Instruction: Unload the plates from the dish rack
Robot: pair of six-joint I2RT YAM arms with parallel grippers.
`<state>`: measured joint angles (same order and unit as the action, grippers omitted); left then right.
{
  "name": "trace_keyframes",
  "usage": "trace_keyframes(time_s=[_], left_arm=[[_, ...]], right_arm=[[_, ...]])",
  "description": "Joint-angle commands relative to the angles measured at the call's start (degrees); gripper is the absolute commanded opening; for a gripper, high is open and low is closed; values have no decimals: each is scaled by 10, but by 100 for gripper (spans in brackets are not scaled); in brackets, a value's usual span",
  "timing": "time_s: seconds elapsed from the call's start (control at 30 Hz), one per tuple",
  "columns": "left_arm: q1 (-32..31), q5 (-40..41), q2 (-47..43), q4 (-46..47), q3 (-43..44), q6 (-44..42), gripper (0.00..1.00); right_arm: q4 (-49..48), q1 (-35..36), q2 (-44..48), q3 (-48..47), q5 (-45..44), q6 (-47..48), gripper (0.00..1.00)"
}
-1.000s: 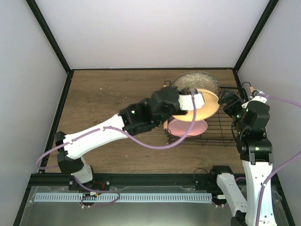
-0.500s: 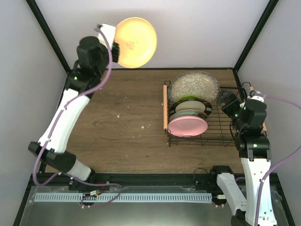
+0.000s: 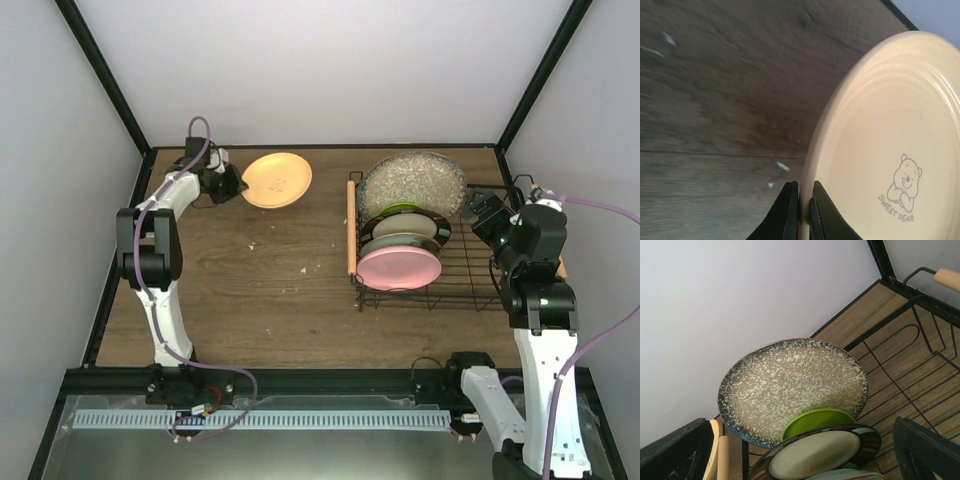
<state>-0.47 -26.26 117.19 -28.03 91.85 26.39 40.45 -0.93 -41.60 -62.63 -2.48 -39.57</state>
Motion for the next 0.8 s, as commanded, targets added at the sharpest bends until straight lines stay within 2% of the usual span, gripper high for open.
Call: trace_keyframes(time_s=[0.0, 0.23, 0.53, 0.77], left_arm=[[-14, -98, 10, 38, 24, 48, 4], [-49, -76, 64, -4, 31, 19, 4], [-94, 12, 117, -27, 79, -8, 5], [-112, 82, 125, -36, 94, -21, 16]], right_arm=[[29, 6, 9, -38, -26, 5, 100], [52, 6, 21, -44, -37, -15, 100], [83, 6, 34, -53, -55, -19, 100], [90, 6, 34, -61, -61, -12, 100]])
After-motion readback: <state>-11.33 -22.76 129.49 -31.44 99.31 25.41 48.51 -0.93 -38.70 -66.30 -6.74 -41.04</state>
